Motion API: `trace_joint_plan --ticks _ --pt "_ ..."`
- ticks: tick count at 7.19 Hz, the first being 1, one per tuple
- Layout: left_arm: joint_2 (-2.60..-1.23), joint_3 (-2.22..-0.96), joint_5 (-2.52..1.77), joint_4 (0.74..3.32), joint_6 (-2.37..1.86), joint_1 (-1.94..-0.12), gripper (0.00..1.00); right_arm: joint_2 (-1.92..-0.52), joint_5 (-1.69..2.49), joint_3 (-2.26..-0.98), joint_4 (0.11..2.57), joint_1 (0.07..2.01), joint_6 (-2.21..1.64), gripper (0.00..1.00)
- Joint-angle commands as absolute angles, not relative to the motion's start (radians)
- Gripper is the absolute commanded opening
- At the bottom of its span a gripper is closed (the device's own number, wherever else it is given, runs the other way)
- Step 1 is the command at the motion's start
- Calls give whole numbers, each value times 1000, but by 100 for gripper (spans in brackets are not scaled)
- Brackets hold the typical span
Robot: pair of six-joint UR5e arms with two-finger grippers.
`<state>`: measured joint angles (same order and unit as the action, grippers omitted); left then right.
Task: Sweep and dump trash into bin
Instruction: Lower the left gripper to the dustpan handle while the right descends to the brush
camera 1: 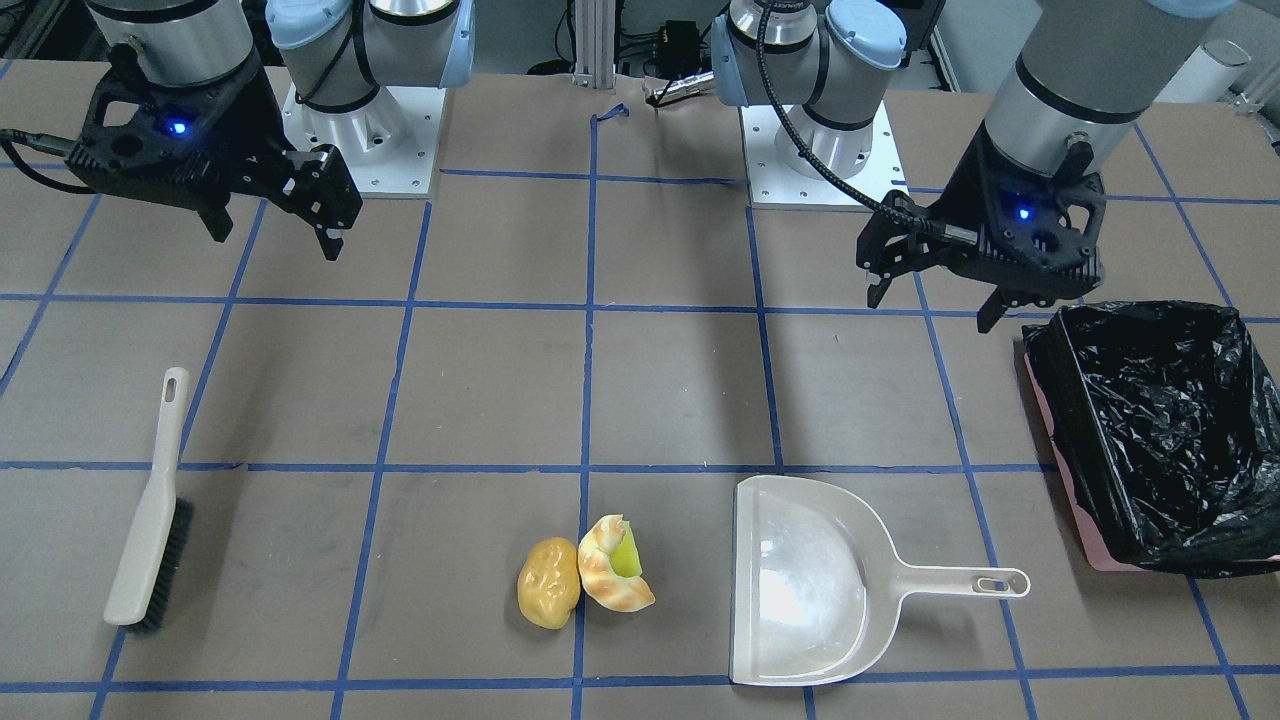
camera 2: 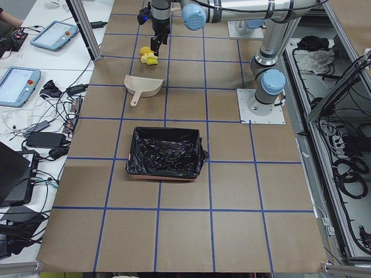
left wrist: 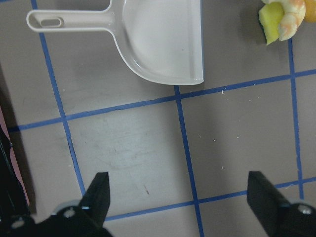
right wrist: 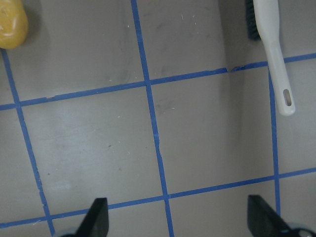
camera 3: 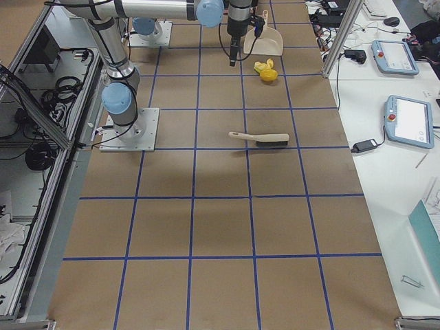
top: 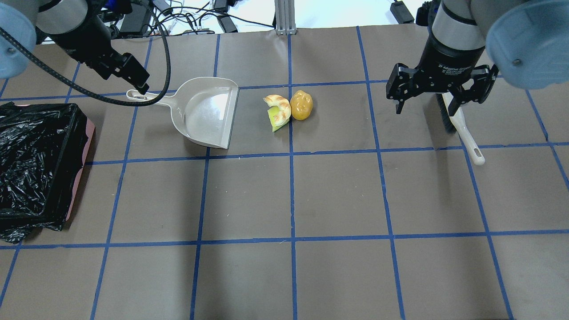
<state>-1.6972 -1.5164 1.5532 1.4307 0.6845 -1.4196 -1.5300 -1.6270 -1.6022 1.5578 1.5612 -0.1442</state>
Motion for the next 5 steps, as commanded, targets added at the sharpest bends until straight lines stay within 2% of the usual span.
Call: trace_joint_plan --ticks 1,3,5 --pt "-1768 -1514 1560 1396 1008 -1378 100 -1483 -1634 -1656 1621 1481 8 100" --pt "-1839 -1476 1562 1315 1258 -1373 100 -1480 -1650 -1762 1740 1367 192 100" --pt "-1923 -1410 1571 1293 1639 -1367 100 -1419 -1699 -1793 1825 1287 277 100"
